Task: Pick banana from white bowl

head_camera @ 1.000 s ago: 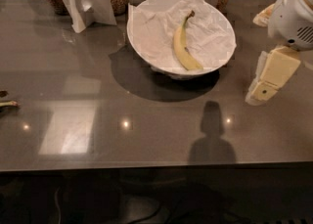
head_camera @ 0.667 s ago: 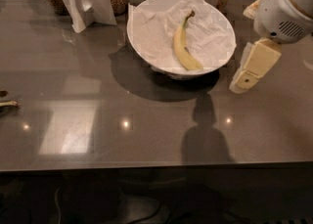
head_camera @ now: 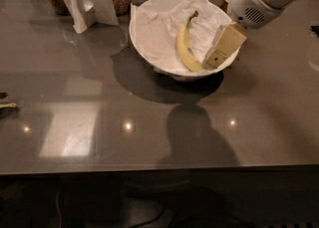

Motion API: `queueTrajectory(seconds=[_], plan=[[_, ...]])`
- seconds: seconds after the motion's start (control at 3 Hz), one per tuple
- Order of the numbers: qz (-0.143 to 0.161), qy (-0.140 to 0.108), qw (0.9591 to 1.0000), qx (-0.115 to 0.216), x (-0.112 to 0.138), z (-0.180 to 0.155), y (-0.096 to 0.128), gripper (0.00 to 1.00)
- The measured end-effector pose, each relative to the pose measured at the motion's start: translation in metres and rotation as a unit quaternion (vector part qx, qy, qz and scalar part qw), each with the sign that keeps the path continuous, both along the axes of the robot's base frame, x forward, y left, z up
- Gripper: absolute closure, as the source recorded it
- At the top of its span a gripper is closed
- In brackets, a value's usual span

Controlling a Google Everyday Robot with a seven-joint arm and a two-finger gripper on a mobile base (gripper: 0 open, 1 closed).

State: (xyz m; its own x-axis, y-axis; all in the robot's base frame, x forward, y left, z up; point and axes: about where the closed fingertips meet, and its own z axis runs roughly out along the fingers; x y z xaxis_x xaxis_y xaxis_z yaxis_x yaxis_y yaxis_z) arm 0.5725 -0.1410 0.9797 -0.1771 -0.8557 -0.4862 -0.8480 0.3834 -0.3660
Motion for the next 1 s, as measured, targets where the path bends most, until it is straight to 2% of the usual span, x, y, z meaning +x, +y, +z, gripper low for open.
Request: queueTrajectory(seconds=[0.67, 1.0], plan=[[-0.008, -0.007, 0.9999, 0.011, 0.006, -0.001, 0.001, 0.00], [-0.018, -0.020, 0.9987, 0.044, 0.031, -0.006, 0.009, 0.00]])
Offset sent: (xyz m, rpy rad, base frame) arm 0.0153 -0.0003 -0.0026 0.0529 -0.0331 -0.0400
